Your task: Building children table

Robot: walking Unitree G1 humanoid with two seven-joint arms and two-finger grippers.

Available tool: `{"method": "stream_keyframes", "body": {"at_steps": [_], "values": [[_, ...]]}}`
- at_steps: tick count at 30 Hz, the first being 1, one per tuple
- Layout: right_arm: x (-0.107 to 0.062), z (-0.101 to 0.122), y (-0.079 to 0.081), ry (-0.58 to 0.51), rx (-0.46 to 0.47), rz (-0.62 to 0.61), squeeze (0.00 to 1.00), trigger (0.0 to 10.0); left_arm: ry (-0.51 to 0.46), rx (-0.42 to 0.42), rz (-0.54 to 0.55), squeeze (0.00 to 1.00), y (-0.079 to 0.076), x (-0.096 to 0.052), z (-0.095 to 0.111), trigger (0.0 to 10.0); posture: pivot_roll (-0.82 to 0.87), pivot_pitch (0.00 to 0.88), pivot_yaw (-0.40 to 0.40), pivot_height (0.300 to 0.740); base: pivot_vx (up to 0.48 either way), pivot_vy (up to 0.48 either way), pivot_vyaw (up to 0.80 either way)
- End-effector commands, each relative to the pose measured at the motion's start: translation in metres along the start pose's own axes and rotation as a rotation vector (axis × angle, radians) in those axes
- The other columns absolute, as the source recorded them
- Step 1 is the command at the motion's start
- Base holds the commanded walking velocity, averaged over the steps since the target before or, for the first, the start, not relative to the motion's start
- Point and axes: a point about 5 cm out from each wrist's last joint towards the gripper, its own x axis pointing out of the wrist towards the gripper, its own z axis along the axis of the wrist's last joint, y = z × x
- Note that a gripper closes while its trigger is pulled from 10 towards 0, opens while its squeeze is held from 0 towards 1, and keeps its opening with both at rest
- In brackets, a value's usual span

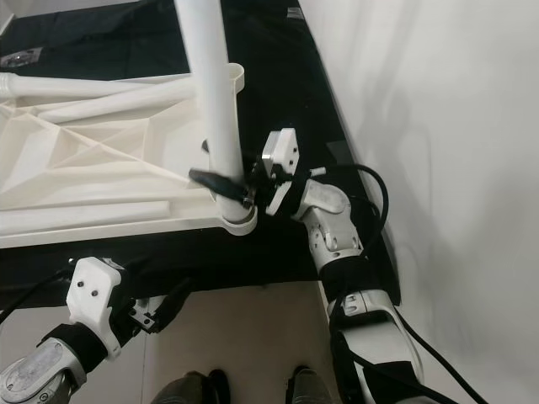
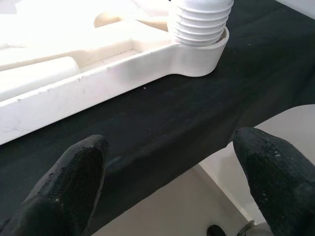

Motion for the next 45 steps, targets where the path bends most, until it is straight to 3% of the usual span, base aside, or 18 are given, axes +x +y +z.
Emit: {"method": "stream_keyframes", "body": {"at_steps": [1,10,23,33,41,45], "values": [[-0.007,-0.021,0.007,0.062,0.079,0.014,0.0,10.0,0.015,-0.009,0.005,0.0,-0.001,-0.004,-0.001,10.0,0.04,0.295,0.05,0.74,0.0,0.0,0.0],[-0.008,-0.023,0.007,0.076,0.09,0.037,0.0,10.0,0.019,-0.01,0.002,0.0,-0.002,-0.005,-0.002,10.0,0.05,0.292,0.051,0.74,0.0,0.0,0.0],[-0.018,-0.016,-0.012,0.098,0.137,0.048,0.0,10.0,0.02,-0.009,0.008,0.0,-0.002,-0.007,-0.001,10.0,0.06,0.307,0.048,0.74,0.0,0.0,0.0],[-0.024,-0.011,-0.017,0.082,0.147,0.062,0.0,10.0,0.023,-0.007,0.009,0.0,-0.001,-0.008,0.0,10.0,0.06,0.31,0.054,0.74,0.0,0.0,0.0],[-0.022,-0.014,-0.008,0.072,0.16,0.143,0.0,10.0,0.028,-0.006,0.008,0.0,0.001,-0.008,0.001,10.0,0.08,0.318,0.064,0.74,0.0,0.0,0.0],[-0.004,-0.018,0.006,0.078,0.157,0.288,0.0,10.0,0.034,-0.002,0.006,0.0,0.001,-0.01,0.002,10.0,0.09,0.326,0.068,0.74,0.0,0.0,0.0]]}}
